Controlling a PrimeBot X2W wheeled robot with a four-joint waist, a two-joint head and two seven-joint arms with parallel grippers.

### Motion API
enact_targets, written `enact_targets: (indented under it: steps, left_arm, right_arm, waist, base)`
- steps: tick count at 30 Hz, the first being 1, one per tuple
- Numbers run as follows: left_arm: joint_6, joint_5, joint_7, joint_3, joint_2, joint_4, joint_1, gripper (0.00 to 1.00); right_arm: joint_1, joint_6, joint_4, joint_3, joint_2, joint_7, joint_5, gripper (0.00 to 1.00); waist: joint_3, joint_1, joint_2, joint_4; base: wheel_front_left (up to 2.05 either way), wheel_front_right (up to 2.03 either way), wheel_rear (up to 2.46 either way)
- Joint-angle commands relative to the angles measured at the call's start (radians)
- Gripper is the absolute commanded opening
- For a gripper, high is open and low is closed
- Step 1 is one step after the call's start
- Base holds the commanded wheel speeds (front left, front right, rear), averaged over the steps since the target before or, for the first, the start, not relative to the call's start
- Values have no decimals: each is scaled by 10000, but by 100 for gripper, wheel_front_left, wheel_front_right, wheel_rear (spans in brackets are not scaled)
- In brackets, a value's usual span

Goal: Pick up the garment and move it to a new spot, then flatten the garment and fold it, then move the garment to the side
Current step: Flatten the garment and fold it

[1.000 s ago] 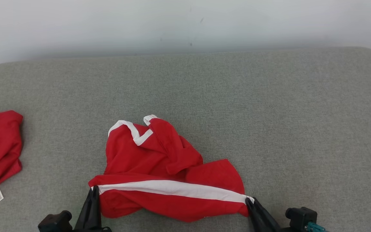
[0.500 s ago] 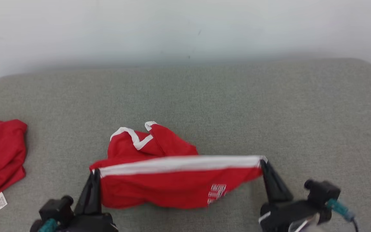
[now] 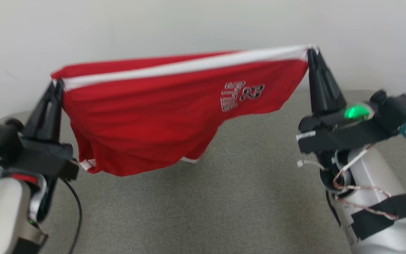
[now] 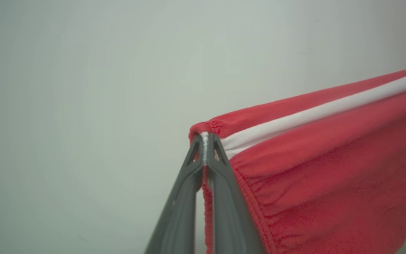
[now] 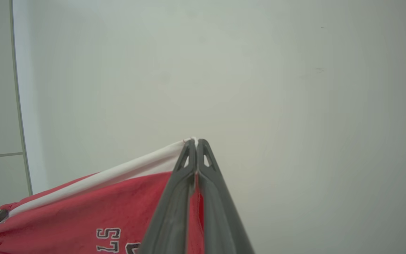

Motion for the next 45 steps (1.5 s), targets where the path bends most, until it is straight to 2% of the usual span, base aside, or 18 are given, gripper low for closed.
enact_targets:
  steps: [1,8,15,22,30,35,40,45]
  left_arm:
    - [28,-252,190,-18,314,-73,-370,0]
    - [28,-777,881,-375,966,-243,-1577,0]
    - [28,-725,1259,-965,1074,40,-2531,0]
    - [112,-410,1093,-1231,653,504,-4078,0]
    - [232,482,425,-1480,192,1588,-7673,0]
    - [303,1031,-214,-1511,-253,2090,-9555,0]
    - [269,1164,-278,-1309,-552,1991,-9006,0]
    - [302,1146,-286,-775,-1122,1377,-7152,0]
  right_arm:
    - [-404,-24,39,16,-122,-4,74,0]
    - [-1706,-24,271,266,-357,-3,119,0]
    - [-2771,-24,871,637,-778,-2,-185,0]
    - [-4387,-24,1141,463,-1193,-1,-486,0]
    - [-7657,-24,1672,-103,-1933,-2,-1838,0]
    - [-9308,-24,1828,-556,-2194,-1,-2756,0]
    - [-8941,-24,1622,-697,-2343,-1,-2777,0]
    - [-7054,-24,837,-543,-2577,-2,-2396,0]
  waist:
    - [-198,0,0,-30]
    - [-156,0,0,43]
    - [710,0,0,126]
    - [2996,0,0,177]
    - [5480,0,0,339]
    - [6427,0,0,474]
    - [6846,0,0,501]
    - [6784,0,0,486]
  base:
    - [0,0,0]
    - [0,0,0]
    - [0,0,0]
    - [0,0,0]
    - [0,0,0]
    - [0,0,0]
    - [0,0,0]
    - [0,0,0]
